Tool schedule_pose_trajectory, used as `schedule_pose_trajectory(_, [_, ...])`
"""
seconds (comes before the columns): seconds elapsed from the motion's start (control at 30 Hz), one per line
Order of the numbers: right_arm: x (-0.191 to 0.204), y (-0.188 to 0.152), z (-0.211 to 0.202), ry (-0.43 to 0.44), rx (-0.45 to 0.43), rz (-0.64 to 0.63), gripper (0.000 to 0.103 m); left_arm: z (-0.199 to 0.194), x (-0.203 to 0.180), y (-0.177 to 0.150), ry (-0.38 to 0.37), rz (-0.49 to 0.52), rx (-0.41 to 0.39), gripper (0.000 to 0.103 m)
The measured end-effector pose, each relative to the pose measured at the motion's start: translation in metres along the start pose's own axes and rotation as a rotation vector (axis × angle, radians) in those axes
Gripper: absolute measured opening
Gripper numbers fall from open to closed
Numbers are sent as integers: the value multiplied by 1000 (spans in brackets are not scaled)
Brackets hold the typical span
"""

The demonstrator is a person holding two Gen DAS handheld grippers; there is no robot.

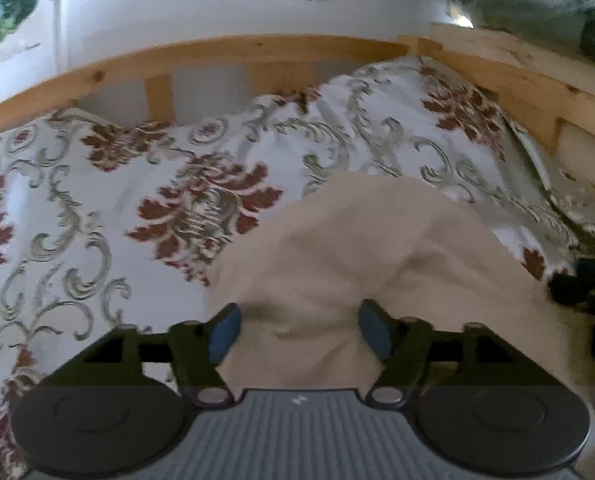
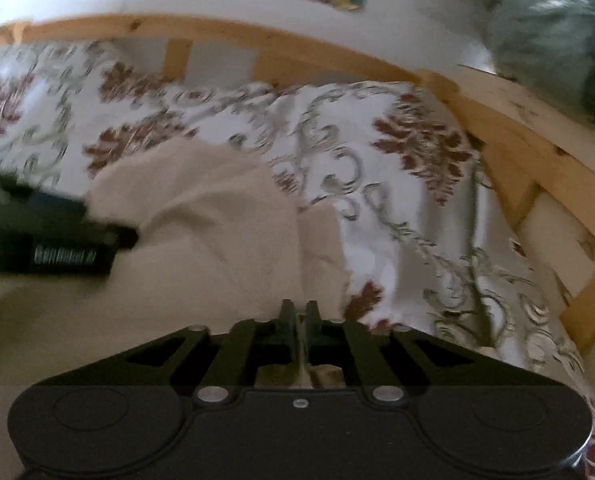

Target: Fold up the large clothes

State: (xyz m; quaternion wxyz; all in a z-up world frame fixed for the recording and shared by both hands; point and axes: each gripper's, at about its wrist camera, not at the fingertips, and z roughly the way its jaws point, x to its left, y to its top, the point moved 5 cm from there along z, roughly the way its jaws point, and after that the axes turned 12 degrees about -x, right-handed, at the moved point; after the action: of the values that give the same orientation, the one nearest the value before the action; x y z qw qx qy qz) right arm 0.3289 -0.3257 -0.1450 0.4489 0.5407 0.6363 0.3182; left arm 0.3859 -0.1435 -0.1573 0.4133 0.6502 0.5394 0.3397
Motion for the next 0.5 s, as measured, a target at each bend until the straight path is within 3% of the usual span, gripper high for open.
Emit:
schedule_pose_trajectory(0.13, [-26,14,-45,8,-51,118,34,-30,28,3,-48,-255,4,82])
schedule_pose_trajectory(0.17, [-30,17,-58,50,-43,128,53,-41,34,3,-80,-316,5,82])
schedule_pose_trajectory(0.2, [-31,17,-66,86,-23,126,80,-52,38,2,-108,-347,9,82])
schedule_pose_trajectory(0.27, [-31,9,-84,121,14,104,94,-77,40,-2,-132,-346,13,82])
schedule_pose_trajectory(0.33, [-30,-7,-94,104,67,77,93,-98,37,-10,-165,-297,3,83])
schedule_pose_trajectory(0.47, [-37,-21,-91,107,133,144,73,-111,26,-36,-191,-183,17,83])
schedule_pose_trajectory(0.5, [-40,-21,-90,82,137,156,73,-108,24,-43,-177,-172,33,83])
